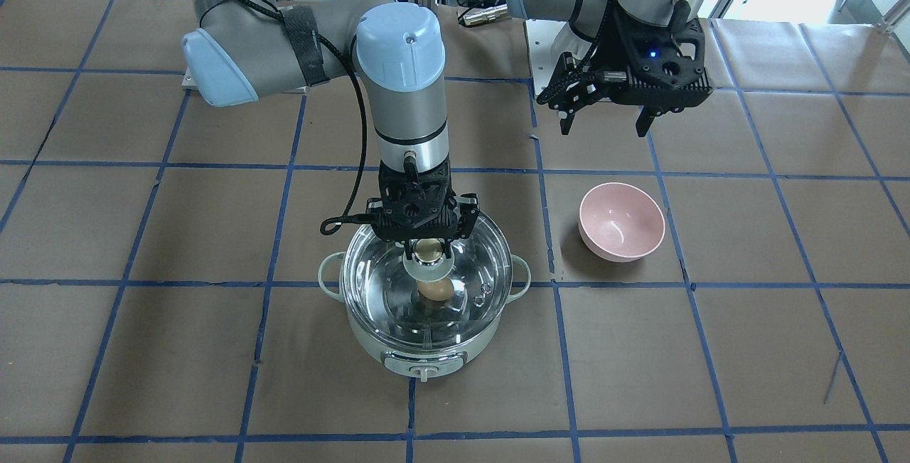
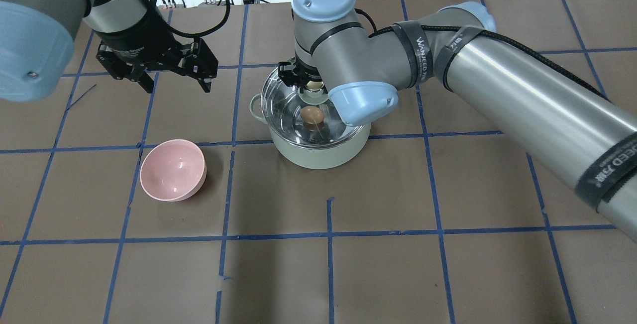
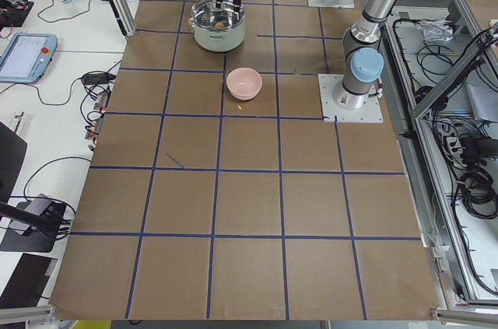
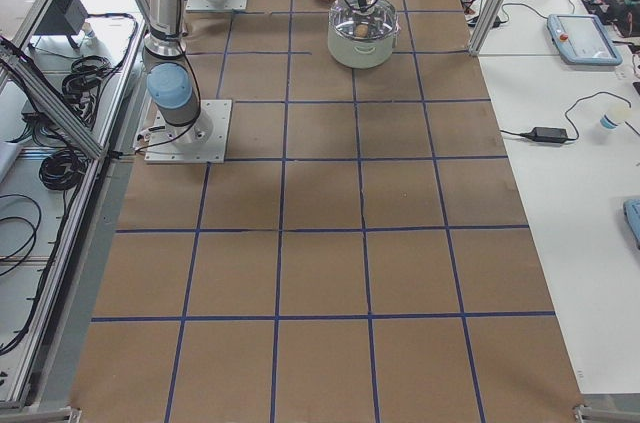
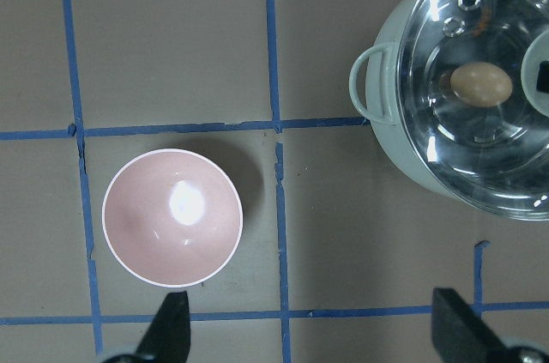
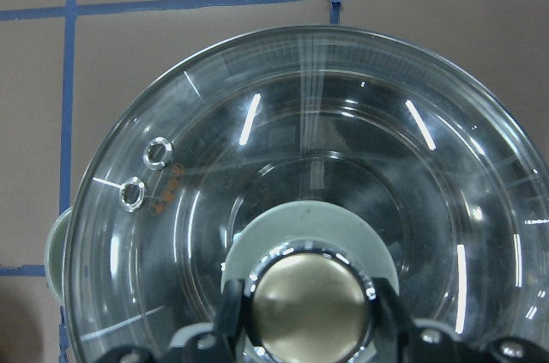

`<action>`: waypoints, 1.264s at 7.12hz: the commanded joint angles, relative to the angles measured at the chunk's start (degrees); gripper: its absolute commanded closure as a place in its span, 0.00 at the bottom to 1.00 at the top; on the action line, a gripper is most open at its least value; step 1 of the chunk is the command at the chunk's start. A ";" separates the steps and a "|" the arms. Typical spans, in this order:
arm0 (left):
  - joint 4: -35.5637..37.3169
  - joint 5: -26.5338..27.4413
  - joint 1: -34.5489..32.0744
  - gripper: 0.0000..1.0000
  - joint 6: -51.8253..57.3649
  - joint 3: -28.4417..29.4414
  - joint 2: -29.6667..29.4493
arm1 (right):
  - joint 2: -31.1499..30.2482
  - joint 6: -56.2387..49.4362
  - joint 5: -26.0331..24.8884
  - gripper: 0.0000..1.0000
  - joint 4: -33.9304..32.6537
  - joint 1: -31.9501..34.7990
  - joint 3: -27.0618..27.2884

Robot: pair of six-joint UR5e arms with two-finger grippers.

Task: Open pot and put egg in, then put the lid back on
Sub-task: 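Lower the lid onto the pot with the right gripper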

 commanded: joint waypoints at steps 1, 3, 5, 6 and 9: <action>-0.03 0.10 0.02 0.00 0.00 -0.05 0.08 | 0.00 -0.01 0.00 0.64 -0.09 0.00 0.66; -0.03 0.10 0.02 0.00 0.00 -0.05 0.08 | 0.00 -0.01 0.00 0.61 -0.09 0.00 0.75; -0.03 0.10 0.20 0.00 0.00 -0.05 0.08 | 0.00 0.17 0.00 0.50 0.00 -0.09 0.66; -0.03 0.10 0.03 0.00 0.00 0.04 0.08 | -0.08 0.34 0.00 0.35 -0.09 -0.09 0.66; -0.03 0.01 0.02 0.00 0.00 0.04 0.08 | -0.43 0.35 0.00 0.17 0.00 -1.32 0.23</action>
